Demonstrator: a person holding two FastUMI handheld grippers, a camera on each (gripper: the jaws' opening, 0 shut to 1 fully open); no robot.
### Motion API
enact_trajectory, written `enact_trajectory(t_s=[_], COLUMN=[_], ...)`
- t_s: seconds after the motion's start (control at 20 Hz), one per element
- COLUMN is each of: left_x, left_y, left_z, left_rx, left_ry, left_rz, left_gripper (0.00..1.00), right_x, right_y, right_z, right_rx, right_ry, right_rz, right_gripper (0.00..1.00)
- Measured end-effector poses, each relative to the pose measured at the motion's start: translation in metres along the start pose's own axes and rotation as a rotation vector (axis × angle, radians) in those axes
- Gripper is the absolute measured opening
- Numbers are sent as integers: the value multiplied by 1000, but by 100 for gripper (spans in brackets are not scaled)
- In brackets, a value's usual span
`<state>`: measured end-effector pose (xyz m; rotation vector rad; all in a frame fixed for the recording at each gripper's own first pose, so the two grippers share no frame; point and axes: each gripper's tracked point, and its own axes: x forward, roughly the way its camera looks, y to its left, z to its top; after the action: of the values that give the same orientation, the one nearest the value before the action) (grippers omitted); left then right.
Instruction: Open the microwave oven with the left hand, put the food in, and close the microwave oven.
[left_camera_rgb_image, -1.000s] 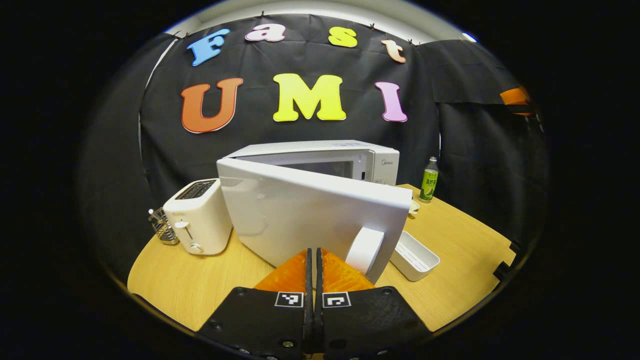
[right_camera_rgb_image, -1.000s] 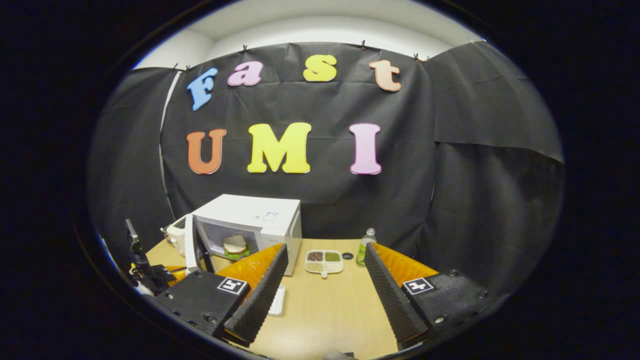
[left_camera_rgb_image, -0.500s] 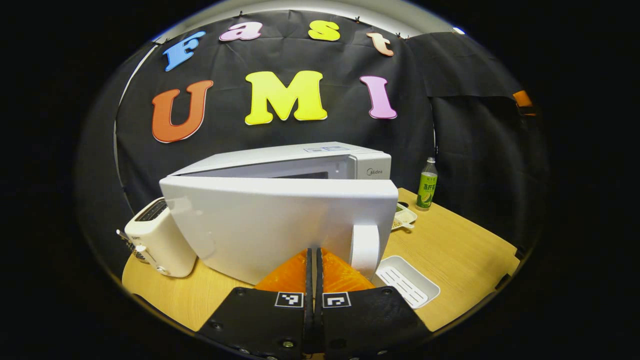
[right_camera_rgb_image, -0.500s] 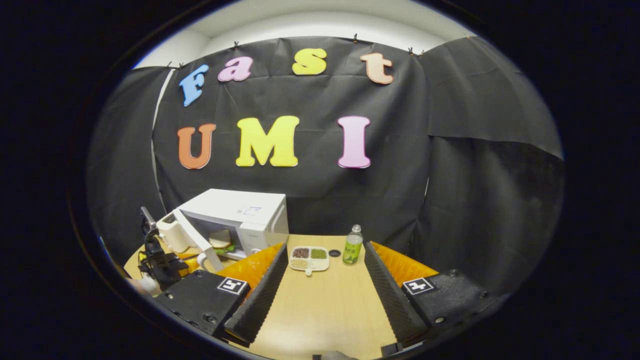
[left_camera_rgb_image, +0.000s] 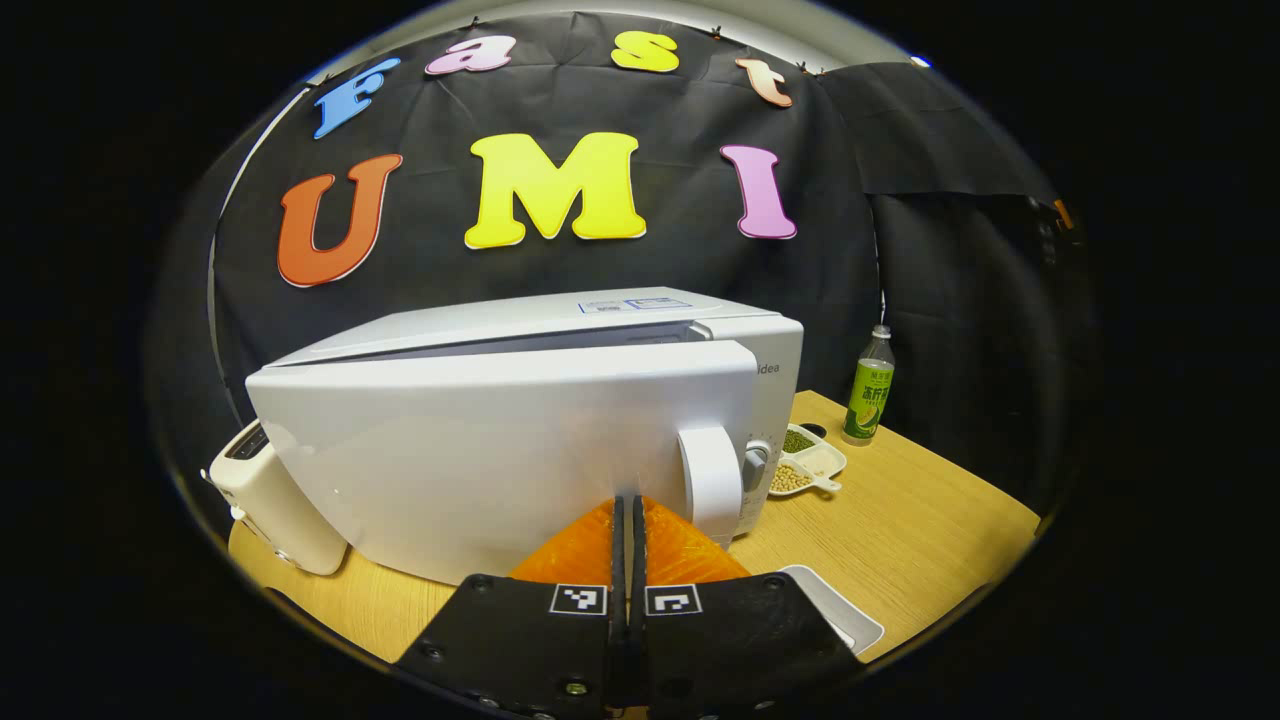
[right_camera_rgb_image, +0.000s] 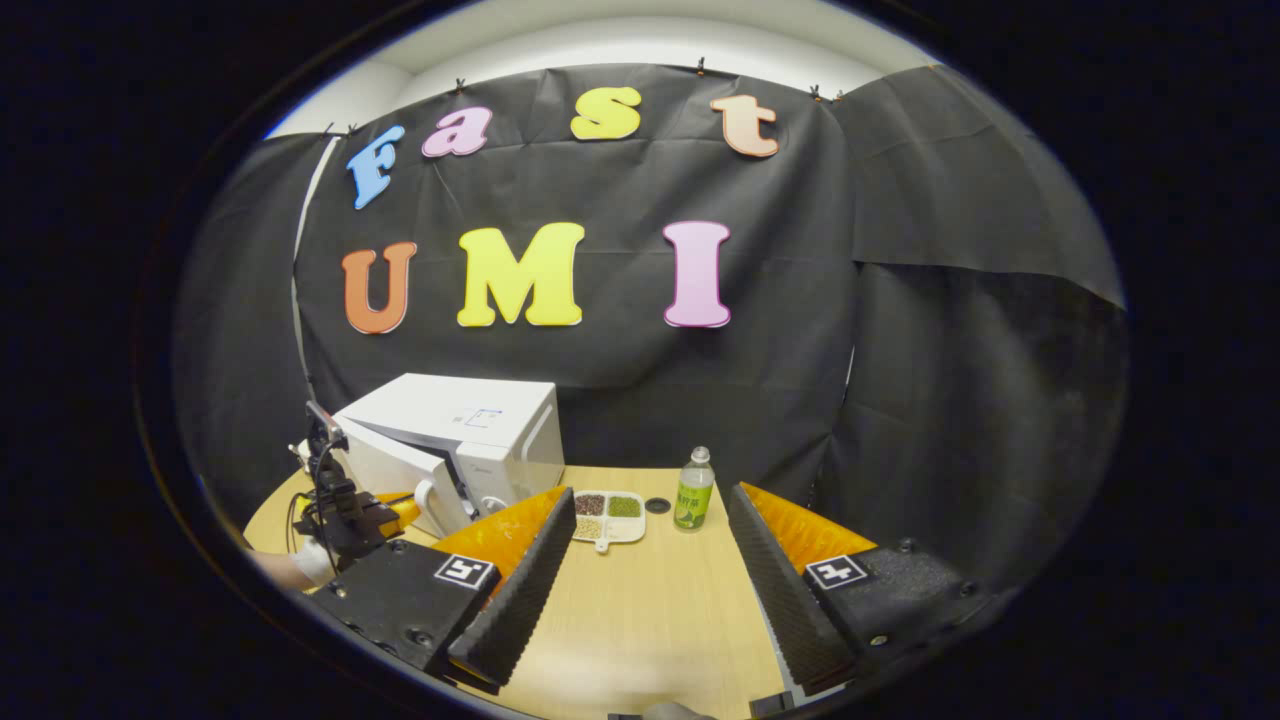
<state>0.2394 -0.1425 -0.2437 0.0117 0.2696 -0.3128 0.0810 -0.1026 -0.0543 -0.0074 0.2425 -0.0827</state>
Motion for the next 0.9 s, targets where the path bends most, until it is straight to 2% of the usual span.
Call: enact_trajectory(t_s=[0.35, 0.4, 0.45, 0.5, 0.9], left_x=[24, 25, 25, 24, 30], left_y=[4, 4, 4, 4, 5], left_z=[8, 10, 8, 9, 10], left_rx=[-32, -41, -42, -39, -31], left_ry=[6, 2, 5, 3, 5], left_rz=[17, 17, 13, 11, 28], left_gripper=[0, 0, 10, 0, 0], right_x=[9, 11, 11, 13, 16], right_y=[-3, -3, -2, -2, 4], right_z=[-2, -3, -2, -2, 0], right_rx=[2, 1, 1, 2, 21], right_ry=[22, 23, 24, 26, 24], right_rz=[7, 6, 7, 8, 15], right_gripper=[99, 92, 92, 92, 92])
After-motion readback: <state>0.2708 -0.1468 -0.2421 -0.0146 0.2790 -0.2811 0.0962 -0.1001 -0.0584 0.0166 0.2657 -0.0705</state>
